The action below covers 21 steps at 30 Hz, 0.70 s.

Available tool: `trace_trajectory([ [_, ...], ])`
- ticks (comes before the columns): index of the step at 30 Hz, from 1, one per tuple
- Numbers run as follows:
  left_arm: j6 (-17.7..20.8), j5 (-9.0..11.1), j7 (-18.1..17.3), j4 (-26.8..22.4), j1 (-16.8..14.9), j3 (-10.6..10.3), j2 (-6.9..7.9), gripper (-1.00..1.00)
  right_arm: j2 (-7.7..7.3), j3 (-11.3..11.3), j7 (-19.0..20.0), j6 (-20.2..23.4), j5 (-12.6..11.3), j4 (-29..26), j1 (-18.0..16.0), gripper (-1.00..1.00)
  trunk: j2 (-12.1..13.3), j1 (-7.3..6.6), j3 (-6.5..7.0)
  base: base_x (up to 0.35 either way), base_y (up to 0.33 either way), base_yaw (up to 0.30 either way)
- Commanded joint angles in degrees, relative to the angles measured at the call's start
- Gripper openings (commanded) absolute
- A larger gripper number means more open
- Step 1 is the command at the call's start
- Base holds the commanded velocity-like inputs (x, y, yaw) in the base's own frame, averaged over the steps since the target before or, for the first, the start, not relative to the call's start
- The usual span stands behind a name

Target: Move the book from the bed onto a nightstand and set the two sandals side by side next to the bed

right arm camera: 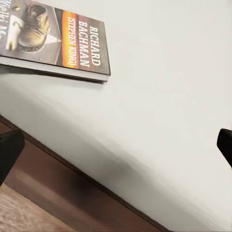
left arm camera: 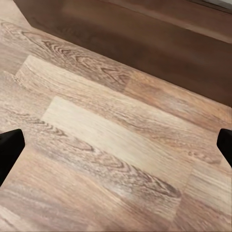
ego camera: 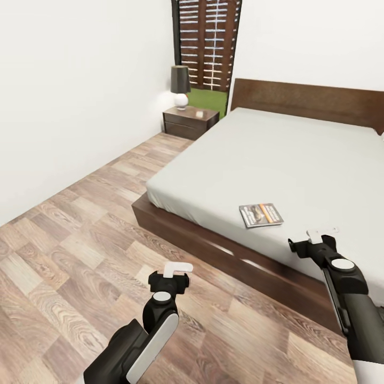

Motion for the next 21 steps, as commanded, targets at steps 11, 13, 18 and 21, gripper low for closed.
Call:
trace_trajectory([
  [11, 0.07, 0.40, 0.54, 0.25, -0.08, 0.18, 0.11, 1.00, -0.01, 1.57, -9.51, -0.65, 4.14, 7.47, -0.02, 1.00, -3.24, 1.76, -0.69, 0.000, 0.000, 0.191],
  [13, 0.07, 0.41, 0.54, 0.39, -0.08, 0.21, 0.08, 1.00, -0.01, 3.00, -11.66, -0.69, 4.20, 8.07, -0.02, 1.00, -3.24, 1.76, -0.54, 0.000, 0.000, 0.197],
  [18, 0.07, 0.30, 0.54, 0.50, -0.08, 0.22, 0.08, 1.00, -0.01, 5.92, -16.28, -0.83, 4.23, 8.91, -0.02, 1.00, -3.24, 1.76, -0.19, 0.000, 0.000, 0.203],
  [21, 0.07, 0.31, 0.54, 0.52, -0.08, 0.13, 0.07, 1.00, -0.01, 7.16, -17.88, -0.89, 4.21, 9.47, -0.02, 1.00, -3.24, 1.76, 0.03, 0.000, 0.000, 0.205],
])
